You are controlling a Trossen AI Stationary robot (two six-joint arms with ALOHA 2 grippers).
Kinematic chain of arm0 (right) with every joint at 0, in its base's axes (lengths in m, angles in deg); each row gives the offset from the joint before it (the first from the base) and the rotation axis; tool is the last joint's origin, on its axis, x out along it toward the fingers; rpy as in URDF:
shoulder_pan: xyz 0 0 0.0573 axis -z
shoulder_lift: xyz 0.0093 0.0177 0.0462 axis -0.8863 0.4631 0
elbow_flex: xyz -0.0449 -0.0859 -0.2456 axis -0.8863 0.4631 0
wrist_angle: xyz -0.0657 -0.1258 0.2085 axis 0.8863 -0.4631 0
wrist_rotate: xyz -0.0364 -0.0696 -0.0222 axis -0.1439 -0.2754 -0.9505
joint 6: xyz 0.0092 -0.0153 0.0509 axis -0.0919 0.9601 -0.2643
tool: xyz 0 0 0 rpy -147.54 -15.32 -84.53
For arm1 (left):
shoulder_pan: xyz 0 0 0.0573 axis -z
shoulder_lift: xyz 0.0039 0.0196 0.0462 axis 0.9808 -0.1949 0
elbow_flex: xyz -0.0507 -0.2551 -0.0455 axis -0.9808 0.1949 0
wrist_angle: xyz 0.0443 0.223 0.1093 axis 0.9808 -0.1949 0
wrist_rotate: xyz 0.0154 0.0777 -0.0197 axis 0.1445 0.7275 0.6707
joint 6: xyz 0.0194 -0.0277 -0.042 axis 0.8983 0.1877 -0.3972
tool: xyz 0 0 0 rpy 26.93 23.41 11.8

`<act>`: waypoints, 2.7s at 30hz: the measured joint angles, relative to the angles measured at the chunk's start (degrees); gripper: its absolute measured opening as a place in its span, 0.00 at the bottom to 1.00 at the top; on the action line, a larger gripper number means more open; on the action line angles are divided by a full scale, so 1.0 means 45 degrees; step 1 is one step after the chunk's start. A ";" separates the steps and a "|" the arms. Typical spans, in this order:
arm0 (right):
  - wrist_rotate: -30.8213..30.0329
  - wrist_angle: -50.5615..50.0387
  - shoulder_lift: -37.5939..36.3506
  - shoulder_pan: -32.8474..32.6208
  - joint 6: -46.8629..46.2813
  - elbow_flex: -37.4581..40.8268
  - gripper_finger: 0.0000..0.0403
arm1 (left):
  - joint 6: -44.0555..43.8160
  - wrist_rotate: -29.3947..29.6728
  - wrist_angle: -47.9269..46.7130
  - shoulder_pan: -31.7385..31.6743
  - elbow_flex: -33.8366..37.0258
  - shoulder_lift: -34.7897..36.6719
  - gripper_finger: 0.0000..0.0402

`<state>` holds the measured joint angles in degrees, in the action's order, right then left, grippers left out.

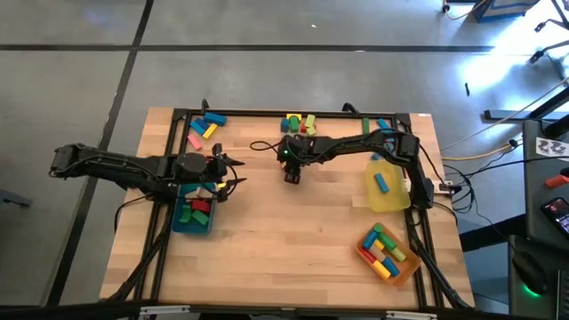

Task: Sort blocks by size
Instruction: Put the orange arch block into the blue bin

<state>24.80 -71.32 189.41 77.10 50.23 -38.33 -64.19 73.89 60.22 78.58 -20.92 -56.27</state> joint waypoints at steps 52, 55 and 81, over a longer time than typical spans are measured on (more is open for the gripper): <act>0.1539 0.2733 0.0183 -0.1854 0.0180 -0.2195 0.16 | -0.0567 0.0005 -0.1683 0.0729 -0.0088 0.4454 0.56; 0.2008 0.3689 0.0233 -0.2002 0.0149 -0.2195 0.16 | -0.0622 0.0007 -0.1688 0.0729 -0.0092 0.4883 0.56; 0.3749 0.9944 0.3781 -0.2760 -0.0878 -0.5356 0.16 | -0.0315 0.0088 -0.1075 0.0704 -0.0097 0.6407 0.56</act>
<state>41.67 -26.57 206.43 64.68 46.28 -62.43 -65.61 74.29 55.38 81.75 -21.36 -27.44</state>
